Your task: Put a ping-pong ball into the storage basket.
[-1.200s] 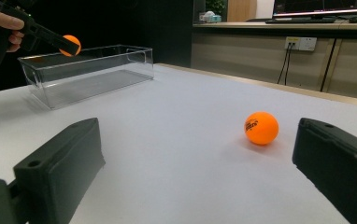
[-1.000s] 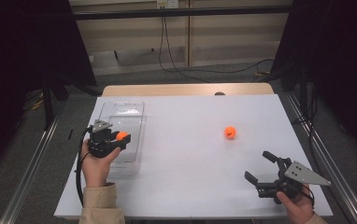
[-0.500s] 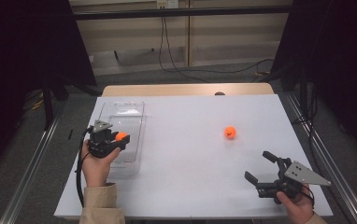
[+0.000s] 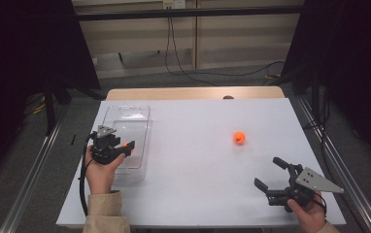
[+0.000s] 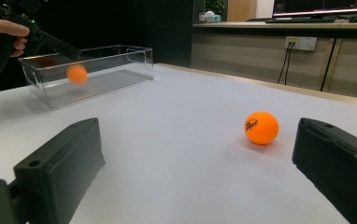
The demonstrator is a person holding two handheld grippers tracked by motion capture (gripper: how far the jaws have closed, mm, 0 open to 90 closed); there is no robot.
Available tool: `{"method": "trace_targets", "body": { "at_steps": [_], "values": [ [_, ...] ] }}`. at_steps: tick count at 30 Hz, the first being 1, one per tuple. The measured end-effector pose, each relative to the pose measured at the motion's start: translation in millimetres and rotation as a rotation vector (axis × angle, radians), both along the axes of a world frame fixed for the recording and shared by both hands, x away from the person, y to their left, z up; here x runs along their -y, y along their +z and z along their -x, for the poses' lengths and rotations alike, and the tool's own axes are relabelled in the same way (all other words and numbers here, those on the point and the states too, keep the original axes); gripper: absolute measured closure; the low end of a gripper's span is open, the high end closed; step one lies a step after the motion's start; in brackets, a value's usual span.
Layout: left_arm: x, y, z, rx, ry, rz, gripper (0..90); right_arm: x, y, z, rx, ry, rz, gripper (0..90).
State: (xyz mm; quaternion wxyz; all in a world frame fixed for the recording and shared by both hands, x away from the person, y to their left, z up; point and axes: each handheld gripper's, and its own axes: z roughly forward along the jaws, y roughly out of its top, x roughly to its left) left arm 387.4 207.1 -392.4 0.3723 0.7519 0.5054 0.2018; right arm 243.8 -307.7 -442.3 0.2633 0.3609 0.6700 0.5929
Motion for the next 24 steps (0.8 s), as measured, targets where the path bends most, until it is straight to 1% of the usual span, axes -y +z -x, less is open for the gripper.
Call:
{"method": "trace_targets", "body": {
  "at_steps": [2, 3, 5, 7, 8, 12, 15, 17, 19, 22, 24],
  "values": [
    [0.3, 1.4, 0.7, 0.011, 0.000, 0.004, 40.4, 0.0, 0.0, 0.0, 0.000, 0.000, 0.000, 1.5],
    [0.8, 2.4, 1.2, 0.013, 0.002, 0.013, 39.3, -0.1, 0.0, 0.0, -0.001, 0.001, 0.000, 1.5],
    [1.5, 4.7, 1.9, 0.016, -0.002, 0.016, 36.9, -0.2, -0.1, -0.1, -0.001, 0.000, 0.001, 1.5],
    [3.0, 6.3, 2.5, 0.011, -0.007, 0.019, 35.4, -0.3, -0.2, 0.0, -0.003, 0.000, 0.002, 1.6],
    [4.0, 6.7, 2.7, 0.006, -0.007, 0.028, 35.1, -0.3, -0.2, 0.1, -0.002, -0.001, 0.002, 1.6],
    [6.6, 8.8, 3.1, 0.004, 0.001, 0.038, 29.7, 0.0, 0.0, 0.2, 0.000, -0.002, 0.002, 1.6],
    [9.6, 10.7, 3.6, 0.008, -0.010, 0.064, 27.9, -0.2, 0.0, 0.2, -0.001, -0.001, 0.003, 1.6],
    [12.0, 12.4, 4.1, 0.013, -0.013, 0.052, 27.6, -0.1, 0.0, 0.2, -0.001, -0.001, 0.002, 1.6],
    [14.6, 14.3, 4.4, 0.013, -0.023, 0.063, 26.6, -0.1, -0.1, 0.1, -0.003, -0.001, 0.002, 1.6],
    [18.1, 16.4, 4.4, 0.017, -0.035, 0.060, 24.8, -0.2, -0.1, 0.1, -0.002, 0.000, 0.002, 1.6],
    [20.5, 17.4, 4.5, 0.018, -0.044, 0.068, 22.9, -0.2, -0.1, 0.0, -0.004, -0.001, 0.000, 1.6]
  ]
}}
